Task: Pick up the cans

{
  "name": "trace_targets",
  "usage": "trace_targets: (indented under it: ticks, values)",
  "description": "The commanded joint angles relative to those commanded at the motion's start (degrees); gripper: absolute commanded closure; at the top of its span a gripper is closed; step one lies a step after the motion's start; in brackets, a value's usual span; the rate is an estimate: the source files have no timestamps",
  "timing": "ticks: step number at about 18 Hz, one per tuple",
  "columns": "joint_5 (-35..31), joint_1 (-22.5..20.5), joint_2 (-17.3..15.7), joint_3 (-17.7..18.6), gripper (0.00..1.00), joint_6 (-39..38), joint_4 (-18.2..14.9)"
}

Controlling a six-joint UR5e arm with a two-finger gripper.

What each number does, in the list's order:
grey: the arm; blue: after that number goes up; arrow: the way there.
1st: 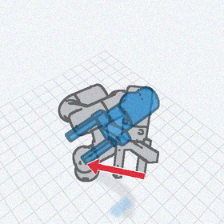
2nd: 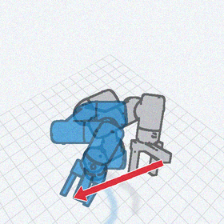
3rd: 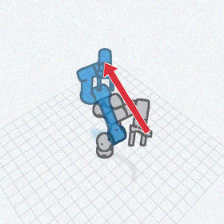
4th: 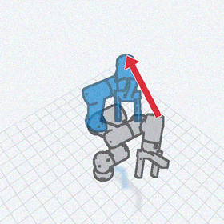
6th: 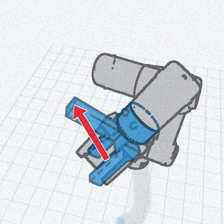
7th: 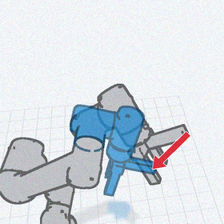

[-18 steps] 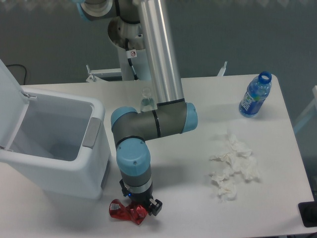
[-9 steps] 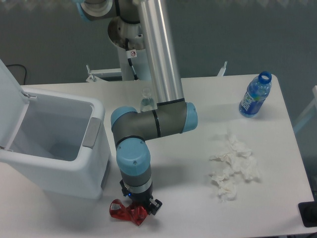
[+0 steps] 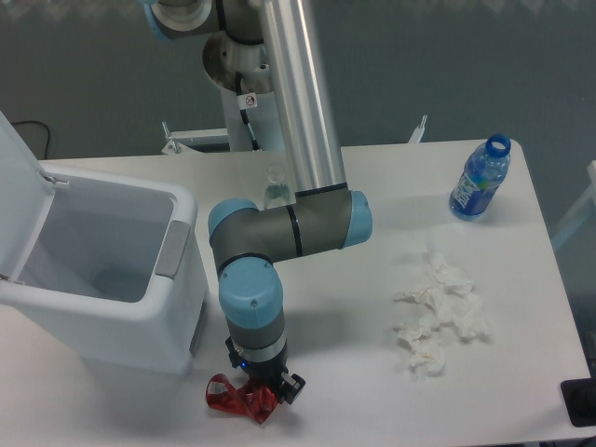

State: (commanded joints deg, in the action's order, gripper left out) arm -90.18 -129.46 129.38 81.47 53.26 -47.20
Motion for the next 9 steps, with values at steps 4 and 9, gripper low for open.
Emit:
trace_targets:
  ticks: [4, 9]
  values:
    - [0.0, -3.9, -2.9, 0.5, 0.45, 3.2, -0.2]
    - [-0.2, -8.8, -6.0, 1.4, 0.45, 10.6, -0.5]
